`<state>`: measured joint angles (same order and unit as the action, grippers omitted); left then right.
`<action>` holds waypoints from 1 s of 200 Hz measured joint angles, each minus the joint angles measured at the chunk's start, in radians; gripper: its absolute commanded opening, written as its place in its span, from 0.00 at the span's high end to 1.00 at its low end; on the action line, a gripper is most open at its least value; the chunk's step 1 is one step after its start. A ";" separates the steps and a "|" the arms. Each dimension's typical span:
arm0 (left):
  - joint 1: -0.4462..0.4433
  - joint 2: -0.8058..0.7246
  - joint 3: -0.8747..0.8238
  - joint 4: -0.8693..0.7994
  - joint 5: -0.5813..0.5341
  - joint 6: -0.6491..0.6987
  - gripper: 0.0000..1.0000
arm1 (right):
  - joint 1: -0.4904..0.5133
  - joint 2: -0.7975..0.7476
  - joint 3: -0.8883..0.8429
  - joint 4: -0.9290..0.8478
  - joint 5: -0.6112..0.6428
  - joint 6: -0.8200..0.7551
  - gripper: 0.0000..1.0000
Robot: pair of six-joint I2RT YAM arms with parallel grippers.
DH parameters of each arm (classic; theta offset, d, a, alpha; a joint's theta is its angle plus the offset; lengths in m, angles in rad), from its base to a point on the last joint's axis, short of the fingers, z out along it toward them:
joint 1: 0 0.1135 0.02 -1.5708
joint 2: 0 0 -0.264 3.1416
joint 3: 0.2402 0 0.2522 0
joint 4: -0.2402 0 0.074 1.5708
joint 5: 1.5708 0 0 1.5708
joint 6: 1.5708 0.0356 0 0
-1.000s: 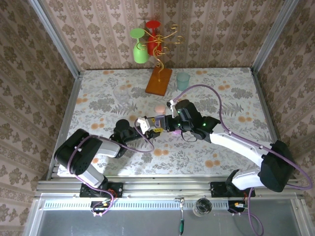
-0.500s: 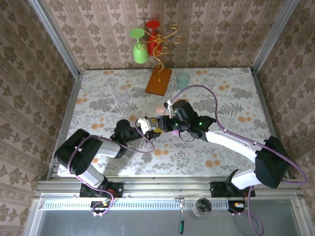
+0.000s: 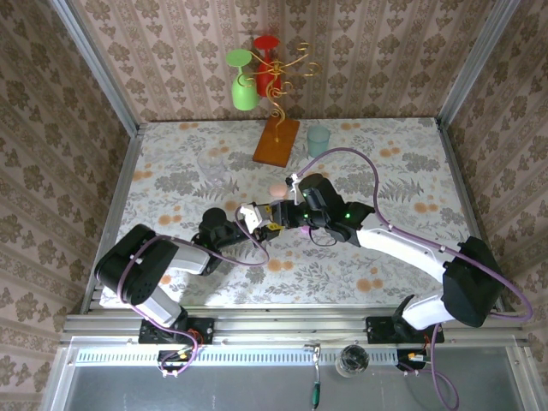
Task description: Insert the wireless bluetooth earbuds into the charging case
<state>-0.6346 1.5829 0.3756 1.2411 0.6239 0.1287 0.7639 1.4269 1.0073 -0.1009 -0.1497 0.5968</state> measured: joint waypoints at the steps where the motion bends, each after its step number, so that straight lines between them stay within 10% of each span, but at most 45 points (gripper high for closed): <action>1: 0.000 0.000 0.000 0.000 0.000 0.000 0.66 | 0.000 0.000 0.000 0.001 0.000 0.003 0.66; 200: 0.017 -0.002 0.003 0.006 0.098 0.041 0.66 | -0.027 -0.187 -0.017 -0.066 0.094 -0.082 0.63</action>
<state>-0.6178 1.5810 0.3782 1.2476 0.7223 0.1696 0.7368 1.2396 0.9901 -0.1665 -0.0555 0.5144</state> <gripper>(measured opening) 0.389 0.374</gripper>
